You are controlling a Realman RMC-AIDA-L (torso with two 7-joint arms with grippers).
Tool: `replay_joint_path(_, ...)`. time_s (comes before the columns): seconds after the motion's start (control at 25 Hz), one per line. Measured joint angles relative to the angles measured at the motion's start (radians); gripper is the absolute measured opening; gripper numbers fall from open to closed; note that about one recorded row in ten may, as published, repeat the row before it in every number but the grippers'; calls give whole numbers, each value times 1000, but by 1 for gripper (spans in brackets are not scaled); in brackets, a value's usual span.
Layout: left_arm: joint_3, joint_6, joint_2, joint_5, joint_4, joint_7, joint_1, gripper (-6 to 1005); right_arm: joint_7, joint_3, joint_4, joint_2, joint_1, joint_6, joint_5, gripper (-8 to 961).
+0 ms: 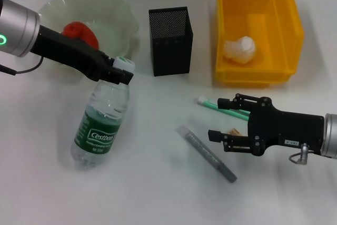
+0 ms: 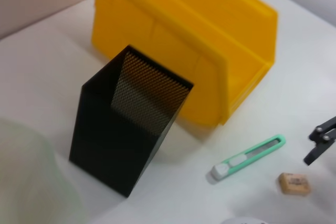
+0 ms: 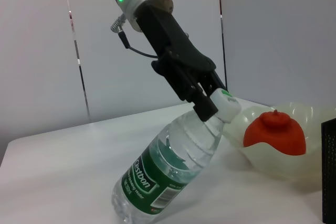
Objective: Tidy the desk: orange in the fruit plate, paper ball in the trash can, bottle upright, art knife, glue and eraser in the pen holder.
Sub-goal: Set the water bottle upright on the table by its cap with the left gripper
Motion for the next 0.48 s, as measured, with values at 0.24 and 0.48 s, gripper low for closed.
replay_joint_path(0.24,-7,22,3,-50,37,71,31,441,6,0,4,0,-1,1,0,766)
replay_joint_path(0.48,-22,34,15,-124,65,106,65,442,6,0,5,1,-7,2,0,766)
